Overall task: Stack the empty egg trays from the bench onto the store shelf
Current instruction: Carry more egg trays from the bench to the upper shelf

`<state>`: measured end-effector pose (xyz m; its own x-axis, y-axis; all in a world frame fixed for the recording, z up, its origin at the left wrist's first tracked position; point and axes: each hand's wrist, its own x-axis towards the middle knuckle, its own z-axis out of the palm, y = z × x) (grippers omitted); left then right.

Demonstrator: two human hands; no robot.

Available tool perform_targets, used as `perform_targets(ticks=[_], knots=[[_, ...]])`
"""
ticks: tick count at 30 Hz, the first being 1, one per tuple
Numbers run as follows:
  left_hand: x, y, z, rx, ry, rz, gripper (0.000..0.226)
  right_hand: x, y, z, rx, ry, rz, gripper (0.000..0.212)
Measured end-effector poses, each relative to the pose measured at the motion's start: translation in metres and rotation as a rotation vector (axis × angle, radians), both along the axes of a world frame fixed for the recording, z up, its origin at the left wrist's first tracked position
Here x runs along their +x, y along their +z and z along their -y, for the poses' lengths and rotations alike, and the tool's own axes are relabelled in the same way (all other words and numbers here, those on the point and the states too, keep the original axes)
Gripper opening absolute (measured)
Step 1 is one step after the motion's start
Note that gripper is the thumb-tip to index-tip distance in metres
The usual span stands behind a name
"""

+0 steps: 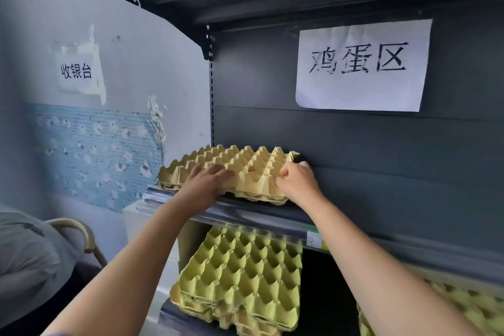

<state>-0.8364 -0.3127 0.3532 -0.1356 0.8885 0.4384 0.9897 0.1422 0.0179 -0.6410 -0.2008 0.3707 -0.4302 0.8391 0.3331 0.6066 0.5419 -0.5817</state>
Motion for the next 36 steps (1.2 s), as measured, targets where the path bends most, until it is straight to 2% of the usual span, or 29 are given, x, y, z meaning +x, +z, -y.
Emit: perform_targets(ticks=[7,14,17,22,28,36], knots=[[-0.023,0.0,-0.005,-0.028,-0.069,0.103,0.048,-0.007,-0.007,0.013,0.154,-0.042,0.052,0.018],[-0.019,0.003,-0.006,-0.039,-0.067,0.083,0.04,-0.008,-0.01,0.01,0.252,-0.073,0.176,0.025],[-0.002,0.014,-0.008,0.049,-0.038,0.009,0.039,-0.001,-0.004,0.011,0.406,-0.104,0.199,0.034],[0.051,0.048,-0.019,0.233,-0.066,-0.095,0.029,0.034,0.021,0.014,0.681,-0.171,0.118,0.032],[0.164,0.077,-0.038,0.402,-0.24,-0.088,0.018,0.145,0.044,0.01,0.726,-0.299,-0.003,0.032],[0.401,0.062,-0.064,0.444,-0.542,-0.014,0.019,0.397,0.03,0.026,0.744,-0.514,0.058,0.029]])
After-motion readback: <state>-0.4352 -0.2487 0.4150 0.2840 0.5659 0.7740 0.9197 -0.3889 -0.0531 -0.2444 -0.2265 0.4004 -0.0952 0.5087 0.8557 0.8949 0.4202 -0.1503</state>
